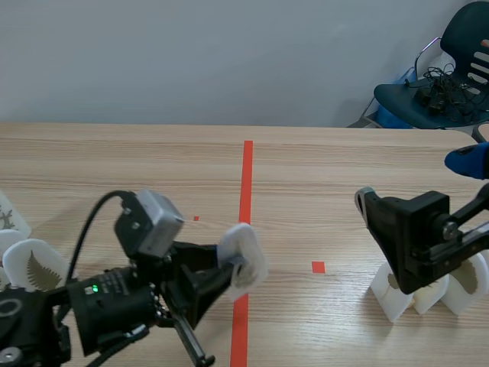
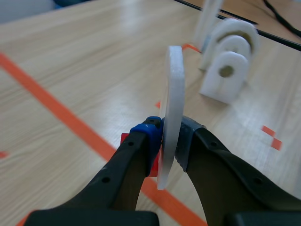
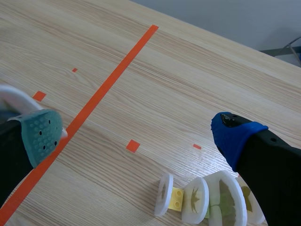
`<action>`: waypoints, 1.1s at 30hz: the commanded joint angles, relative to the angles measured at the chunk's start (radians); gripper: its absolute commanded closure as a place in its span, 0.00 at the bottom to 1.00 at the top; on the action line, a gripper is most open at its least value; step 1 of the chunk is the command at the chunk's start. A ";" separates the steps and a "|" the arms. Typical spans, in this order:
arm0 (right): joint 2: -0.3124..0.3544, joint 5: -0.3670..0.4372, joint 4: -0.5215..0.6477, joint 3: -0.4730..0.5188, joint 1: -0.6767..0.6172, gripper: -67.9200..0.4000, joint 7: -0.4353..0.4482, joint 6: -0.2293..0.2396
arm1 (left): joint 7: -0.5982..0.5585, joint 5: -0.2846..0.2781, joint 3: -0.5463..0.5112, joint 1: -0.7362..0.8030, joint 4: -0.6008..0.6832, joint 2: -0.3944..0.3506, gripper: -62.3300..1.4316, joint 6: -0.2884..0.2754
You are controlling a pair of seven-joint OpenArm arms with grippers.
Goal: Do the leaf sorting experiment
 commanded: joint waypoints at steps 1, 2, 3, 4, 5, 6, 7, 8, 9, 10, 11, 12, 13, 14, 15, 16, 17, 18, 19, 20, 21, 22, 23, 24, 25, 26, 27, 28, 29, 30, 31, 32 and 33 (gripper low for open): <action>0.005 0.006 -0.002 0.012 0.011 0.00 0.016 -0.005 | -0.005 -0.034 -0.058 0.059 0.039 -0.002 0.87 -0.002; 0.005 0.006 -0.002 0.012 0.011 0.00 0.016 -0.005 | -0.005 -0.057 -0.094 0.092 0.060 -0.002 0.87 -0.002; 0.005 0.006 -0.002 0.012 0.011 0.00 0.016 -0.005 | -0.006 -0.075 -0.129 0.119 0.073 -0.002 0.87 -0.001; 0.005 0.006 -0.002 0.012 0.011 0.00 0.016 -0.005 | -0.006 -0.090 -0.161 0.143 0.079 -0.002 0.87 0.000; 0.005 0.007 -0.002 0.012 0.011 0.00 0.016 -0.005 | -0.006 -0.103 -0.191 0.160 0.078 -0.001 0.87 0.000; 0.005 0.007 -0.002 0.012 0.011 0.00 0.016 -0.005 | -0.006 -0.110 -0.220 0.175 0.076 0.003 0.87 0.008; 0.005 0.007 -0.002 0.012 0.011 0.00 0.016 -0.005 | -0.006 -0.111 -0.248 0.188 0.074 0.004 0.87 0.022; 0.005 0.007 -0.002 0.012 0.011 0.00 0.016 -0.005 | -0.006 -0.111 -0.271 0.196 0.071 0.006 0.87 0.037; 0.005 0.007 -0.002 0.012 0.011 0.00 0.016 -0.005 | -0.006 -0.111 -0.291 0.200 0.066 0.007 0.87 0.052; 0.005 0.007 -0.002 0.012 0.011 0.00 0.016 -0.005 | -0.007 -0.111 -0.308 0.199 0.060 0.007 0.87 0.063; 0.005 0.007 -0.002 0.012 0.011 0.00 0.016 -0.005 | -0.010 -0.111 -0.322 0.198 0.051 0.007 0.87 0.080; 0.005 0.007 -0.002 0.012 0.011 0.00 0.016 -0.005 | -0.016 -0.111 -0.334 0.192 0.044 0.007 0.87 0.101; 0.005 0.007 -0.002 0.012 0.011 0.00 0.016 -0.005 | -0.021 -0.111 -0.344 0.188 0.035 0.006 0.87 0.125; 0.005 0.007 -0.002 0.012 0.011 0.00 0.018 -0.005 | -0.021 -0.111 -0.353 0.180 0.024 0.006 0.87 0.151; 0.005 0.007 -0.002 0.012 0.011 0.00 0.019 -0.005 | -0.021 -0.111 -0.361 0.171 0.011 0.006 0.87 0.172; 0.005 0.007 -0.002 0.012 0.011 0.00 0.019 -0.005 | -0.021 -0.111 -0.370 0.167 -0.005 0.006 0.87 0.190; 0.005 0.007 -0.002 0.012 0.011 0.00 0.019 -0.005 | -0.020 -0.111 -0.378 0.159 -0.021 0.006 0.87 0.197; 0.005 0.007 -0.002 0.012 0.011 0.00 0.019 -0.005 | -0.021 -0.110 -0.388 0.159 -0.040 0.006 0.87 0.201; 0.005 0.007 -0.002 0.012 0.011 0.00 0.019 -0.004 | -0.022 -0.110 -0.398 0.158 -0.056 0.006 0.87 0.202; 0.005 0.007 -0.002 0.012 0.011 0.00 0.019 -0.004 | -0.022 -0.110 -0.407 0.156 -0.071 0.006 0.87 0.202; 0.005 0.007 -0.002 0.012 0.011 0.00 0.019 -0.004 | -0.022 -0.110 -0.417 0.157 -0.086 0.006 0.87 0.202; 0.005 0.007 -0.002 0.012 0.011 0.00 0.019 -0.004 | -0.022 -0.110 -0.426 0.157 -0.099 0.006 0.87 0.202; 0.005 0.007 -0.002 0.012 0.011 0.00 0.019 -0.004 | -0.024 -0.111 -0.434 0.157 -0.111 0.006 0.87 0.202; 0.005 0.007 -0.002 0.012 0.011 0.00 0.019 -0.004 | -0.030 -0.111 -0.442 0.157 -0.123 0.006 0.87 0.202; 0.005 0.007 -0.002 0.012 0.011 0.00 0.019 -0.004 | -0.037 -0.111 -0.449 0.157 -0.133 0.006 0.87 0.202; 0.005 0.007 -0.002 0.012 0.011 0.00 0.019 -0.004 | -0.047 -0.111 -0.455 0.157 -0.142 0.006 0.87 0.201; 0.005 0.007 -0.002 0.012 0.011 0.00 0.019 -0.004 | -0.055 -0.111 -0.459 0.157 -0.151 0.005 0.87 0.201; 0.005 0.007 -0.002 0.012 0.011 0.00 0.019 -0.004 | -0.056 -0.111 -0.462 0.157 -0.158 0.005 0.87 0.201; 0.005 0.007 -0.002 0.012 0.011 0.00 0.019 -0.004 | -0.056 -0.111 -0.463 0.156 -0.163 0.005 0.87 0.201; 0.005 0.007 -0.002 0.012 0.011 0.00 0.019 -0.004 | -0.056 -0.111 -0.463 0.156 -0.163 0.005 0.86 0.201; 0.005 0.007 -0.002 0.012 0.011 0.00 0.019 -0.004 | -0.056 -0.111 -0.463 0.156 -0.162 0.005 0.84 0.201; 0.005 0.007 -0.002 0.012 0.012 0.00 0.020 -0.004 | -0.056 -0.111 -0.463 0.156 -0.162 0.004 0.81 0.201; 0.005 0.007 -0.002 0.012 0.012 0.00 0.020 -0.004 | -0.057 -0.111 -0.463 0.156 -0.162 0.003 0.77 0.198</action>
